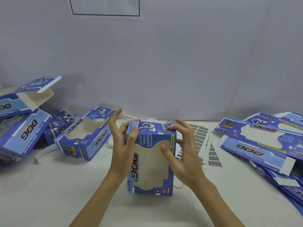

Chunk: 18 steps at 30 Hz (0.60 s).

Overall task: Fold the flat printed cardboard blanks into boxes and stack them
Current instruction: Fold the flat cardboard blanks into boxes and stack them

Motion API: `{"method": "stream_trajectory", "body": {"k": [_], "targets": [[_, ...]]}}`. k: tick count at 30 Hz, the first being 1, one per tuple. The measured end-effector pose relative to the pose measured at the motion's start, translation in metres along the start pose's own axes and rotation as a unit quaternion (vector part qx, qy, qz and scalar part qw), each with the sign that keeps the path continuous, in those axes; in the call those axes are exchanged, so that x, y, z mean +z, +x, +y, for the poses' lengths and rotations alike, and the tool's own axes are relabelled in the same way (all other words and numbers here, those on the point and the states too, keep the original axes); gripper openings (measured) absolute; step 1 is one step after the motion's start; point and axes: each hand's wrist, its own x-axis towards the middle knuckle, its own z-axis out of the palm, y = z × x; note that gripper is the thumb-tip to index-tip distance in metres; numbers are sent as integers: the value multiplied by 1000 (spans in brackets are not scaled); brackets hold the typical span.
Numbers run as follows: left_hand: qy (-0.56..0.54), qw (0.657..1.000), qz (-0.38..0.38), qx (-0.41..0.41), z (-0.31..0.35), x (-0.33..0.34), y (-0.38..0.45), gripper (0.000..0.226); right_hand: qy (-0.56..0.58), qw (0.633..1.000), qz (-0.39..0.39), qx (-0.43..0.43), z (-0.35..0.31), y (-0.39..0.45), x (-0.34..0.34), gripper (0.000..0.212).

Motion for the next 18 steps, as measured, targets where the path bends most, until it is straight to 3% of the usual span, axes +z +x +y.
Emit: {"method": "stream_trajectory", "body": {"k": [5, 7, 9, 11, 15, 18], "targets": [[59, 996, -63, -6, -8, -10, 1, 56, 0, 999, 53, 13, 6, 2, 3, 51], [109, 993, -31, 12, -10, -10, 1, 58, -38, 994, 101, 21, 7, 3, 5, 59], [162, 984, 32, 63, -11, -7, 0, 60, -120, 983, 132, -29, 8, 1, 7, 58], [213, 966, 75, 123, -10, -3, 0, 66, -182, 973, 103, -99, 8, -5, 12, 52], [227, 956, 18, 184, -10, 0, -5, 59, -52, 998, 0, -34, 0, -17, 36, 80], [147, 975, 24, 164, -8, 1, -4, 52, 7, 999, 30, 41, -3, -13, 39, 105]]}}
